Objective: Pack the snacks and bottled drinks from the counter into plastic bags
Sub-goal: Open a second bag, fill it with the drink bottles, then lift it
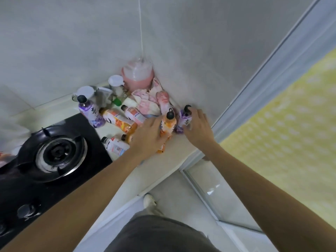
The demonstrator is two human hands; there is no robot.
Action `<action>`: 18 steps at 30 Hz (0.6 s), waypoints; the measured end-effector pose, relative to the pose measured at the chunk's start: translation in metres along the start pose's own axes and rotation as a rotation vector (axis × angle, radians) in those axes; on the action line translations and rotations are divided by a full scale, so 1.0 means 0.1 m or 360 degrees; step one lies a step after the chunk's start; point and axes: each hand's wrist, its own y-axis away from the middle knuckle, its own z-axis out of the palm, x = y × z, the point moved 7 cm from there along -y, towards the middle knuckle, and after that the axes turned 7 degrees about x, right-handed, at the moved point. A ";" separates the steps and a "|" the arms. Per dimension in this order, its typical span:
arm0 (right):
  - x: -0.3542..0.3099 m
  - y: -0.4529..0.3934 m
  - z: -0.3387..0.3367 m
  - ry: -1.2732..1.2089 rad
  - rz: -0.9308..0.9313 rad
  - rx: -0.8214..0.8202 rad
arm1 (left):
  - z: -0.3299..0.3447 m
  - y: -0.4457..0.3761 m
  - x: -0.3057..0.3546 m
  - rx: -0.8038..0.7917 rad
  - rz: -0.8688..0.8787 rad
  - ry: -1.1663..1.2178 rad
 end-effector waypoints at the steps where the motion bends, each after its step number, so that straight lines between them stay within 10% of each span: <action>1: 0.04 -0.10 0.02 -0.0023 0.0006 -0.0021 | 0.06 -0.12 0.03 -0.0021 -0.0002 0.0011; 18: 0.48 -0.77 0.46 -0.0562 0.0068 -0.0215 | 0.70 -0.65 -0.07 -0.0083 -0.0487 0.0401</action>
